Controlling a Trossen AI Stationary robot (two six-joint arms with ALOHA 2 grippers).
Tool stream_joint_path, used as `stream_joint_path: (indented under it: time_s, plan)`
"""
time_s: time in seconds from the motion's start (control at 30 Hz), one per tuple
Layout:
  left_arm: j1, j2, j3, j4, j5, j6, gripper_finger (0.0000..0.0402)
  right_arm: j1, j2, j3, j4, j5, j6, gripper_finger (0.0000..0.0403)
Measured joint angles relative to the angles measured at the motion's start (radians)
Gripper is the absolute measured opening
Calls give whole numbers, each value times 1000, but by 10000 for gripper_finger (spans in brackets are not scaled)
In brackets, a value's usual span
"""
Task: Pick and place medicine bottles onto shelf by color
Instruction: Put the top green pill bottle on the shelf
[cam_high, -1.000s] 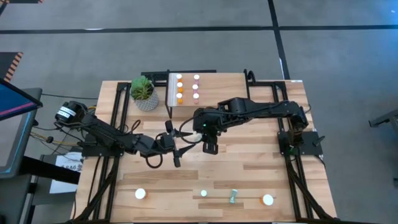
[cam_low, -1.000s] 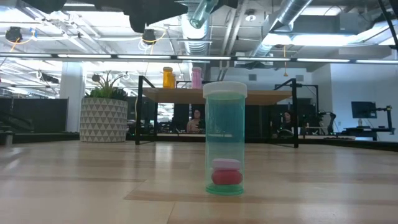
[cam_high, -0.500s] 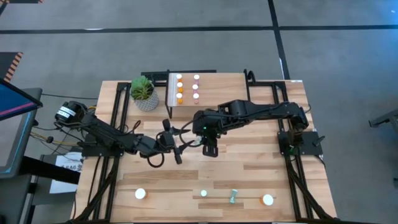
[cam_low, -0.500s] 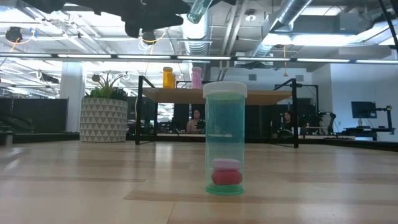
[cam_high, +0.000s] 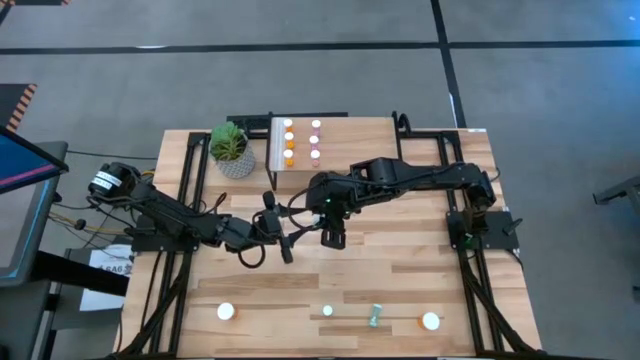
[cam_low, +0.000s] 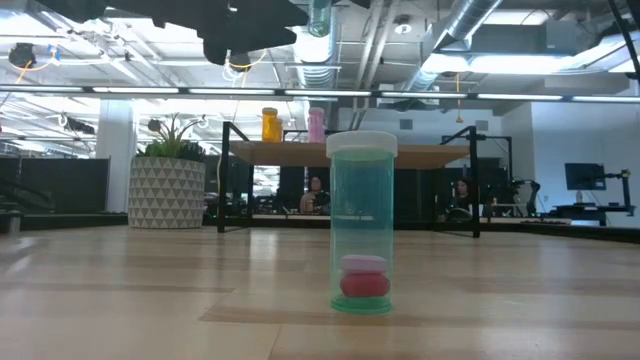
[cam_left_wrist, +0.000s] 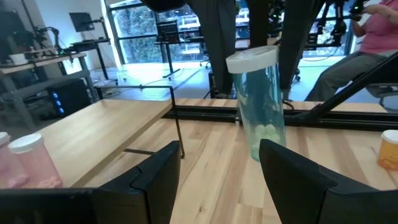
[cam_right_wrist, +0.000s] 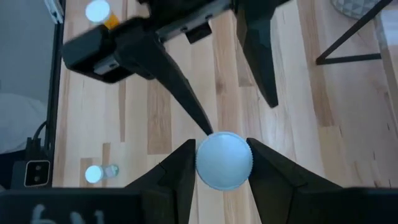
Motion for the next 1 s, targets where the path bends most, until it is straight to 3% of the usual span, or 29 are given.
stream_joint_path:
  time_s: [0.2,0.47,0.73,1.0]
  plan:
    - [8,0,0,-15,25,1,208,-14,0,0,-7,0,-9,157]
    - [-24,-45,0,-34,-71,88,208,-68,0,0,-74,28,-17,157]
    - [-73,-211,-10,-203,-106,94,208,-184,-5,0,-86,47,-109,157]
    - [-80,-452,-200,-108,-98,64,208,-383,-9,0,-39,31,-178,157]
